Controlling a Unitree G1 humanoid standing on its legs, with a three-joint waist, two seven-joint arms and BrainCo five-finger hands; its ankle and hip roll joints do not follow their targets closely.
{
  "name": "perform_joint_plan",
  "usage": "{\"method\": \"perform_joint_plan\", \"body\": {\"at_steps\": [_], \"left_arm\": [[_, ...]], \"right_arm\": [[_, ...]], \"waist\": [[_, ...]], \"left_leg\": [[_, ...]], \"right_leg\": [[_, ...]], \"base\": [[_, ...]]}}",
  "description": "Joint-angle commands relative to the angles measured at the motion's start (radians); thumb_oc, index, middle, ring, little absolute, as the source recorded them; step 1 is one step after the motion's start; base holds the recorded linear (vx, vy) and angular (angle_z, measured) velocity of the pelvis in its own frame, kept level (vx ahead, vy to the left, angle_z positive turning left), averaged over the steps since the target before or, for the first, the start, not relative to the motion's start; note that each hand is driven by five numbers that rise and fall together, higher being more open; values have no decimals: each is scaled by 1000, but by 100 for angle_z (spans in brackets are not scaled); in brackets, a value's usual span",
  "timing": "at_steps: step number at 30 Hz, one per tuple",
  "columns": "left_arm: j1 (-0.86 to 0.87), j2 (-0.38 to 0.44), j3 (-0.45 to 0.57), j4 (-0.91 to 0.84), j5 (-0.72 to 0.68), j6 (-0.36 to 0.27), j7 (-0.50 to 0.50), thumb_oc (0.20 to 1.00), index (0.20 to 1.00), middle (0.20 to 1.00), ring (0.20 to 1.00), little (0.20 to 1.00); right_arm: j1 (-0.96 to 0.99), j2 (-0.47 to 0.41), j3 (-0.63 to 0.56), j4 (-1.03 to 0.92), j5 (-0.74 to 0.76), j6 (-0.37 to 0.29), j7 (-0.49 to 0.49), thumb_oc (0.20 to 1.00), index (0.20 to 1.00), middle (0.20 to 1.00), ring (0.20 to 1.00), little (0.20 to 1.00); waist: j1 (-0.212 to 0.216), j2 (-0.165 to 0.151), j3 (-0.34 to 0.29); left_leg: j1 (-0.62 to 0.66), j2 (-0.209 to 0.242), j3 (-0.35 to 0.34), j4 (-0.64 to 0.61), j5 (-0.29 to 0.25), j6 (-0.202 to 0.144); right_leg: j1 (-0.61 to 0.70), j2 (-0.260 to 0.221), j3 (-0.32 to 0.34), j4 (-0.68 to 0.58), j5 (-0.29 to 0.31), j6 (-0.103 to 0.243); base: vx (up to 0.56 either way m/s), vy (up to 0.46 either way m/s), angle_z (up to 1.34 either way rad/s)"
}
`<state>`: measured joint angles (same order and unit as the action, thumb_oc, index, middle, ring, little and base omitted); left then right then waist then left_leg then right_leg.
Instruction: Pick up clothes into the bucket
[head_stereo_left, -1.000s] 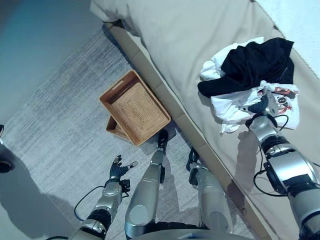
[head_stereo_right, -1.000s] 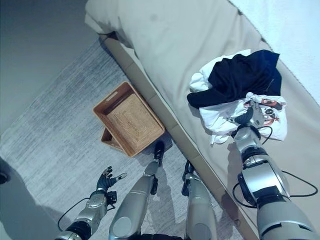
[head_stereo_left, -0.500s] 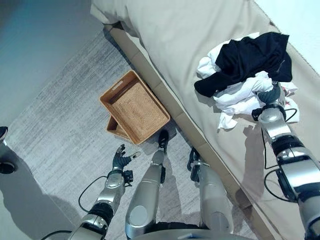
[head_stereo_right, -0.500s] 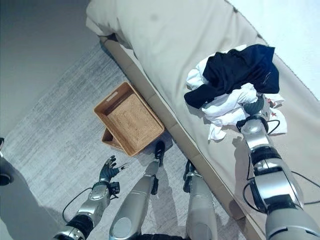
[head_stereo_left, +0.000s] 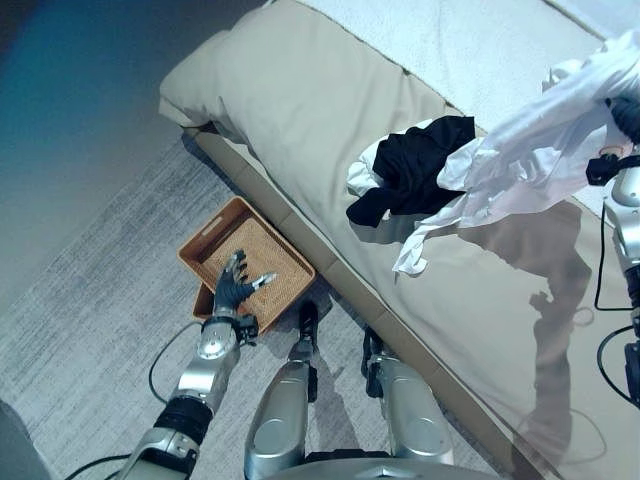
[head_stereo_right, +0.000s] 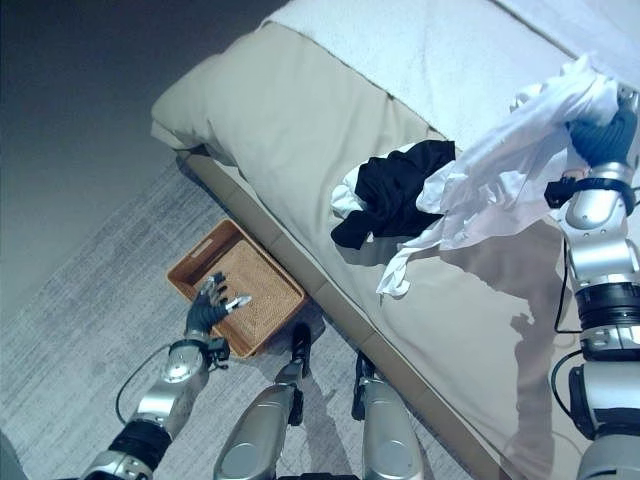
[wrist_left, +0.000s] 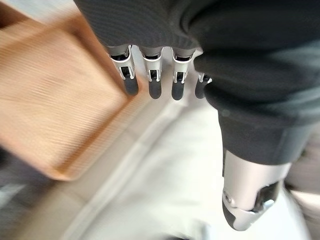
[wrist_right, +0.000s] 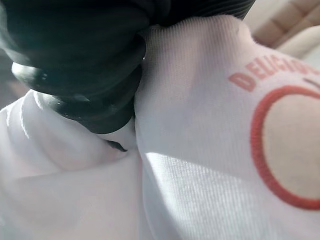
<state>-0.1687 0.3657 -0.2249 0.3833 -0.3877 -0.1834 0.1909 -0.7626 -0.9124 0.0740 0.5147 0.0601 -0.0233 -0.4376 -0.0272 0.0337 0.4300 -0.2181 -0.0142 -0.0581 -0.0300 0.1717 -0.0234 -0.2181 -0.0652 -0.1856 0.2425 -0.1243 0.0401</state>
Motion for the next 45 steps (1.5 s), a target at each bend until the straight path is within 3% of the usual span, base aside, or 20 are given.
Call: {"method": "perform_joint_plan", "body": {"at_steps": [1,7,15,25,31,41,45], "left_arm": [[19,33,-34,-79,-24,-37,-51,1000,1000,1000,1000,1000],[-100,155,-146,-378,-76,-13,-183,1000,1000,1000,1000,1000],[-324,200,-321,-425,-114,4,-251,1000,1000,1000,1000,1000],[-518,95,-475,-289,-99,47,-256,1000,1000,1000,1000,1000],[-519,26,-463,-222,-22,60,-231,1000,1000,1000,1000,1000],[-467,-78,-379,-121,190,78,-153,1000,1000,1000,1000,1000],[-459,-111,-381,-98,152,75,-145,1000,1000,1000,1000,1000]], "right_arm": [[-40,-23,33,-115,-10,-79,7,200,200,200,200,200],[43,-6,38,-294,7,-94,107,200,200,200,200,200],[83,-24,121,-427,169,-115,280,200,200,200,200,200],[89,-44,243,-599,305,-101,424,200,200,200,200,200],[111,-12,238,-696,326,-112,455,200,200,200,200,200],[205,146,199,-876,470,-137,516,200,200,200,200,200],[215,164,207,-903,495,-137,524,200,200,200,200,200]], "waist": [[-22,-63,-151],[-54,-59,-240],[-75,-68,-309],[-86,-69,-358],[-86,-72,-365],[-72,-77,-360],[-75,-77,-355]], "left_leg": [[97,-16,-4,63,-177,-8],[177,-2,5,39,-188,-11],[236,12,19,12,-190,-19],[286,20,29,-1,-189,-25],[279,21,24,-5,-172,-28],[289,29,31,-18,-160,-31],[292,32,30,-20,-156,-35]], "right_leg": [[110,-66,27,-165,89,74],[176,-56,26,-157,58,72],[239,-49,20,-188,58,74],[304,-45,17,-221,66,77],[304,-42,7,-240,83,74],[333,-24,14,-299,108,71],[339,-21,8,-302,105,68]], "base": [[74,-22,-3],[79,-17,-4],[49,-21,0],[8,-7,-2],[-46,-14,2],[-23,-21,-2],[1,-14,1]]}}
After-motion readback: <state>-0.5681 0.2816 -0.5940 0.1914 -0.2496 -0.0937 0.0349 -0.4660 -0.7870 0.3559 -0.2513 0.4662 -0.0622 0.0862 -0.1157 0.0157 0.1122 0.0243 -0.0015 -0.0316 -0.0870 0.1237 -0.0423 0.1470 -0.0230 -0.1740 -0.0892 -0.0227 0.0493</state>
